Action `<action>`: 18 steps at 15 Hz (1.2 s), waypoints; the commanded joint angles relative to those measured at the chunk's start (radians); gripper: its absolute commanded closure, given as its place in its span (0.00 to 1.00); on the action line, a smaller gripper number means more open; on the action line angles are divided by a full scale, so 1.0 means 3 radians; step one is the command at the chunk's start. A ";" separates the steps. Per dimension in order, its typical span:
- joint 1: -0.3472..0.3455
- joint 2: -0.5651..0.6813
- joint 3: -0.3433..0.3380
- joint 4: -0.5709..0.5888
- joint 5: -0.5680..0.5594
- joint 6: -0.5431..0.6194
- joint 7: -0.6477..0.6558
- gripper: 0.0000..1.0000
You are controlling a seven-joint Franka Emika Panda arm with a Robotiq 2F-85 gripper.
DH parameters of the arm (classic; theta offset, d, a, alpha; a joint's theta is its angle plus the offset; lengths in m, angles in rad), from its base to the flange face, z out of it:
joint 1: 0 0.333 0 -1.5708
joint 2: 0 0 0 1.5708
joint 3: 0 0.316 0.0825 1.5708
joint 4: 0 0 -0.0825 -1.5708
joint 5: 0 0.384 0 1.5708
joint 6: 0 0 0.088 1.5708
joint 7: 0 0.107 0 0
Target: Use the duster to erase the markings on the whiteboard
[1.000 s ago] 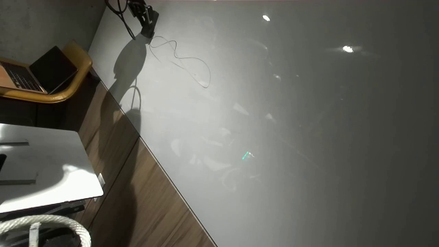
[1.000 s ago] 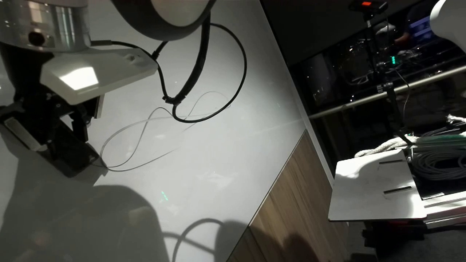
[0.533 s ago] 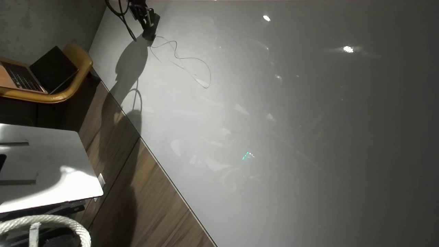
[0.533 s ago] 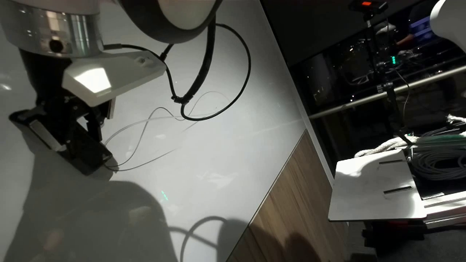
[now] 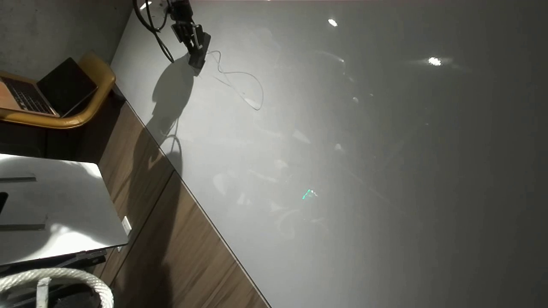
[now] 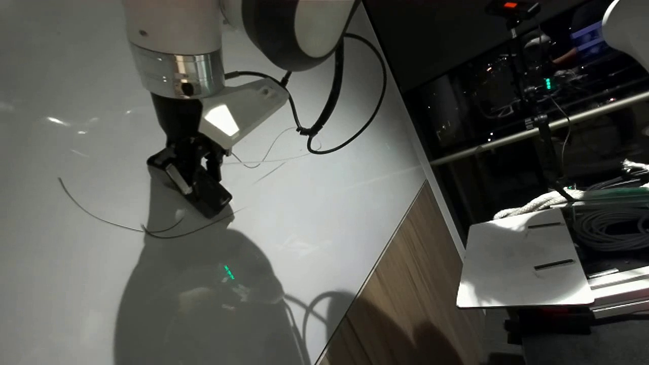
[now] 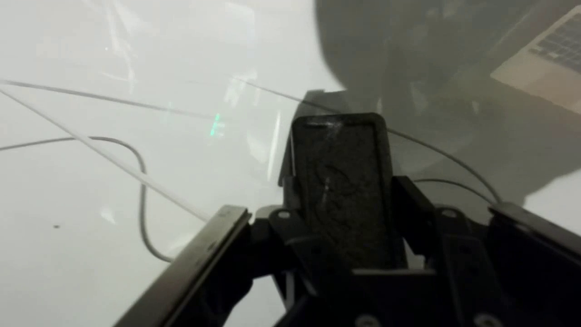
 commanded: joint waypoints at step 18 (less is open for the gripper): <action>-0.1484 -0.1281 -0.1117 -0.1547 0.0425 0.1725 -0.0195 0.73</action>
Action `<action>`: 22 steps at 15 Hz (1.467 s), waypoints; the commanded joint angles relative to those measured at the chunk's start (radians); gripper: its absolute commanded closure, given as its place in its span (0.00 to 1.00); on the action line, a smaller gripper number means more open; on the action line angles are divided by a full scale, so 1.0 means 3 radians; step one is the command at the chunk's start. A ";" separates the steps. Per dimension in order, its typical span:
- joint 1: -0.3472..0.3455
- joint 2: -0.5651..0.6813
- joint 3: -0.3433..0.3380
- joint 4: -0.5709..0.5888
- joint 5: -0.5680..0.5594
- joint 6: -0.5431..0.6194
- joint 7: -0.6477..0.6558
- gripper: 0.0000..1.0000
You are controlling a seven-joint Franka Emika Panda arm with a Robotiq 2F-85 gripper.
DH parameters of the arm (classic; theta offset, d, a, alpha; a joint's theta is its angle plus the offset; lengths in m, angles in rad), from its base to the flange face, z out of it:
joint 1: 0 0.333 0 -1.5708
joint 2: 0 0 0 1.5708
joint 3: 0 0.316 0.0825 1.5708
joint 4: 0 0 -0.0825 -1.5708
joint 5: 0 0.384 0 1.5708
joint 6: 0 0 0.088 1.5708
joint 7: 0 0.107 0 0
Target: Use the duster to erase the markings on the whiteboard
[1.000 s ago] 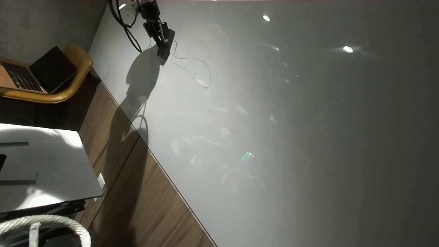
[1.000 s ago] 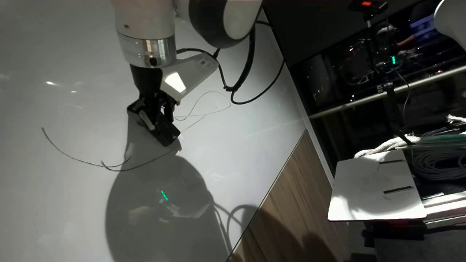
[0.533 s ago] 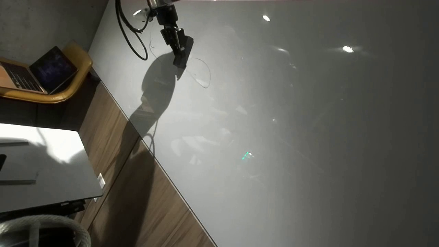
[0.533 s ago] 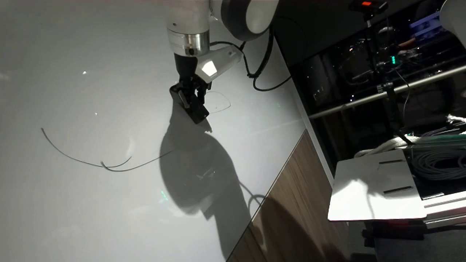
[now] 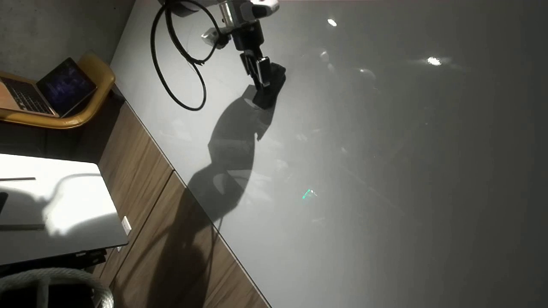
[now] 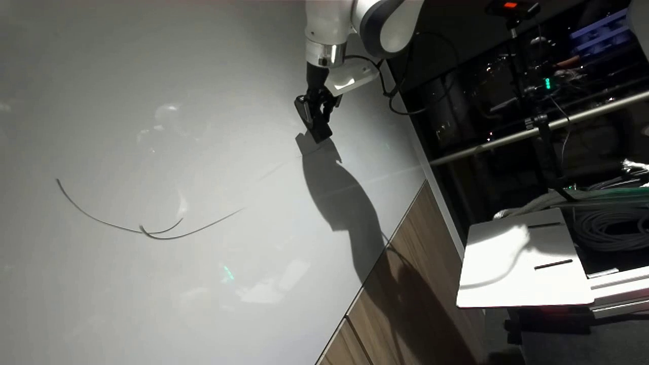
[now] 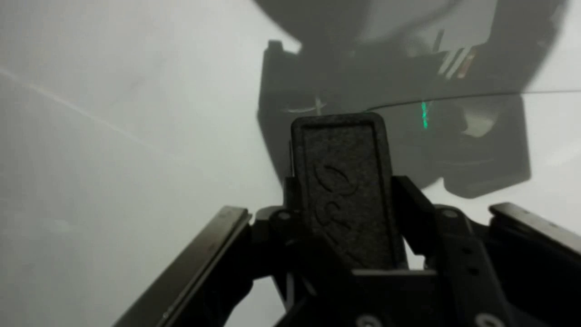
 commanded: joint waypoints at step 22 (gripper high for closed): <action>-0.0186 0.0144 -0.0066 -0.0219 -0.0798 0.0654 0.0326 0.73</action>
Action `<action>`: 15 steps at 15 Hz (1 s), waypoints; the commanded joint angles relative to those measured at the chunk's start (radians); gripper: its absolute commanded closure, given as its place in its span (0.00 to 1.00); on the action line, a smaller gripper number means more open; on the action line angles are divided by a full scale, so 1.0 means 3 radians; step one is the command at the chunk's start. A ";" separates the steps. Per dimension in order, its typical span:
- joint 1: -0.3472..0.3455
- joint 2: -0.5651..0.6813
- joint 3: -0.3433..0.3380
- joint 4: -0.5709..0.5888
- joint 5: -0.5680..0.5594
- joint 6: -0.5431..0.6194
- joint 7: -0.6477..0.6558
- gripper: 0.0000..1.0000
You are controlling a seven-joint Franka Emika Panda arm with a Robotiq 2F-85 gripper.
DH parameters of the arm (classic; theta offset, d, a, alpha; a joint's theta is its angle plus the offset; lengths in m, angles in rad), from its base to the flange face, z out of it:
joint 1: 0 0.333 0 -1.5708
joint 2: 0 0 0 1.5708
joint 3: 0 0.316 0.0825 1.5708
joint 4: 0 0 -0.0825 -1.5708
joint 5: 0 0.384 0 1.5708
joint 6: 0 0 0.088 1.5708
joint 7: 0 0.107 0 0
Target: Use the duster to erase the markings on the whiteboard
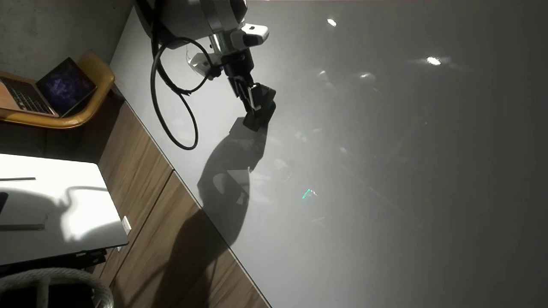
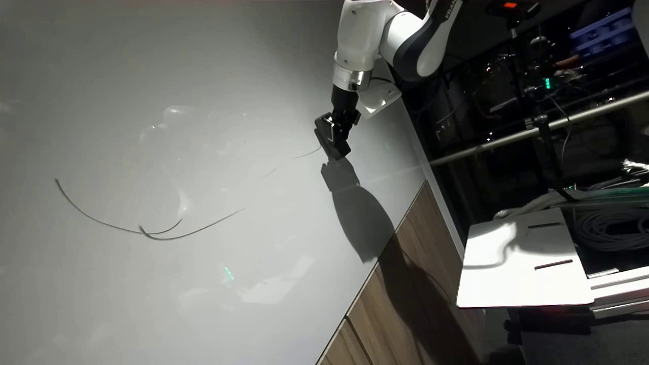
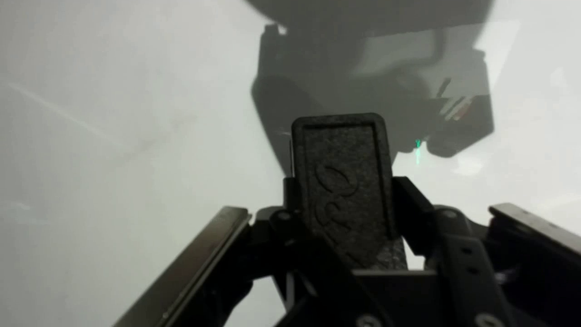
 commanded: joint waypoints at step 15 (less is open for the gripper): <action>0.0395 0.0517 0.0584 0.0773 0.0116 -0.0315 -0.0100 0.73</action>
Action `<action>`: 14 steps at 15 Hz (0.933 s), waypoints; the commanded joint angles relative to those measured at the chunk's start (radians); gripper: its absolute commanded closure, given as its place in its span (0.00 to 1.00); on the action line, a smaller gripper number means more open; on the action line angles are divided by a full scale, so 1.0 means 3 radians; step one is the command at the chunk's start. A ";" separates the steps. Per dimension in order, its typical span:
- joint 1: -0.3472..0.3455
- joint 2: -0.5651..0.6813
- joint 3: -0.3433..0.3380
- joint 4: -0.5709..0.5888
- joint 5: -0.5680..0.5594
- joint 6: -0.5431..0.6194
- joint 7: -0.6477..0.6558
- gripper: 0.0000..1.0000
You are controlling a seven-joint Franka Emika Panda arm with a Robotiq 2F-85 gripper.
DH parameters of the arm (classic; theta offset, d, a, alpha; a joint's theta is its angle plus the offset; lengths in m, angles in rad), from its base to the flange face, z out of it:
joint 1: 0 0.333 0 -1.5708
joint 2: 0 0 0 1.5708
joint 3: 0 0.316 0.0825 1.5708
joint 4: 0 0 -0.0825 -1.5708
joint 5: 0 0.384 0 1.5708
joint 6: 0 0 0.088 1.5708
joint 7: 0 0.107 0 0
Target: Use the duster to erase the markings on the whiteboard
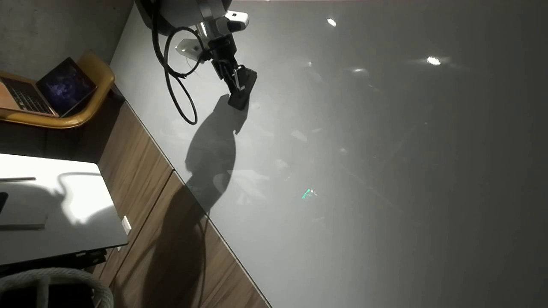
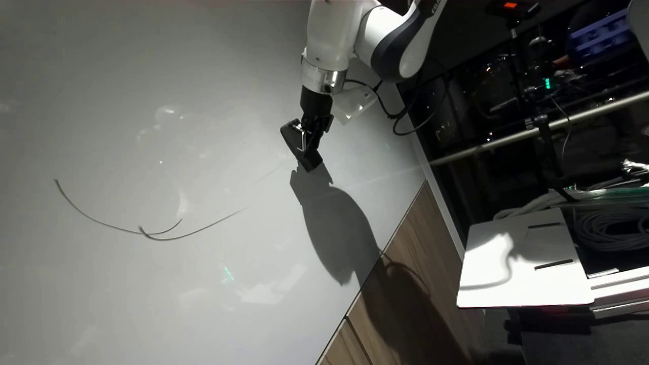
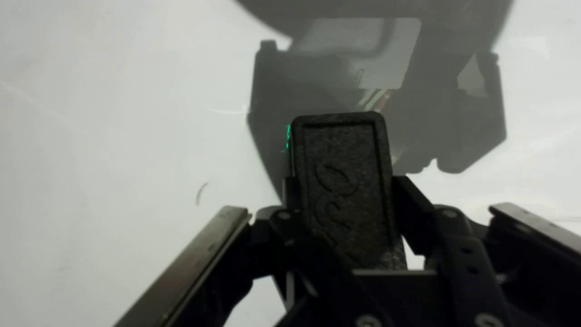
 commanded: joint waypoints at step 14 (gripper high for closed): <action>0.0961 0.1317 0.0666 0.1757 0.0342 -0.1319 -0.0430 0.73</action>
